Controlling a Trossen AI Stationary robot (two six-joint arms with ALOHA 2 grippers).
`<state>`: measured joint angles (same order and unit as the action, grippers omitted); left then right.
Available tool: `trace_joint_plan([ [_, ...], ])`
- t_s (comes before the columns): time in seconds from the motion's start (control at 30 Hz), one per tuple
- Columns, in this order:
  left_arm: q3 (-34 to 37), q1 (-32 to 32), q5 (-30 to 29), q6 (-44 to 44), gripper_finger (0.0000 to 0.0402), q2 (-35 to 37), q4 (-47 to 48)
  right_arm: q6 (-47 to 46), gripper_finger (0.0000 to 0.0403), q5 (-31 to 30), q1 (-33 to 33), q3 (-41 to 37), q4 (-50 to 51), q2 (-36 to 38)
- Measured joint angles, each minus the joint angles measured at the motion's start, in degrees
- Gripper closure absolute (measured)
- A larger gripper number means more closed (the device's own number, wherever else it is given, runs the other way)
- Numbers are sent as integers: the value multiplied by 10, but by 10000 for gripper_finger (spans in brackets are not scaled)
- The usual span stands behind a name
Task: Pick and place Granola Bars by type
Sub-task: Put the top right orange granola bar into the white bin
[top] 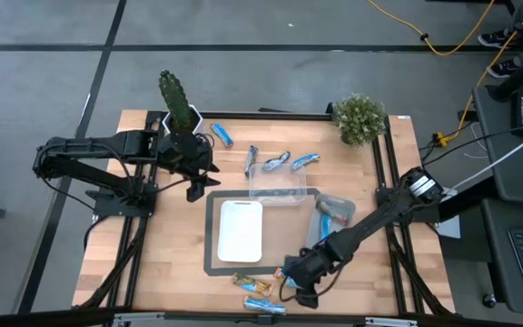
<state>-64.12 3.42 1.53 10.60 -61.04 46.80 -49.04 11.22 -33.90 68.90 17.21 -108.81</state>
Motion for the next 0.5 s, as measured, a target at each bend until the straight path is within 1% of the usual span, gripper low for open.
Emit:
trace_joint_plan([
  [0.3, 0, 0, 0, -8, 217, 0, 12, 0, 92, -4, 8, 12, 6, -46],
  [0.43, 0, 0, 0, -9, 217, 0, 14, -13, 92, 1, 8, 16, 8, -56],
  [0.5, 0, 0, 0, -9, 217, 0, 14, -21, 99, -6, 8, 16, 16, -56],
])
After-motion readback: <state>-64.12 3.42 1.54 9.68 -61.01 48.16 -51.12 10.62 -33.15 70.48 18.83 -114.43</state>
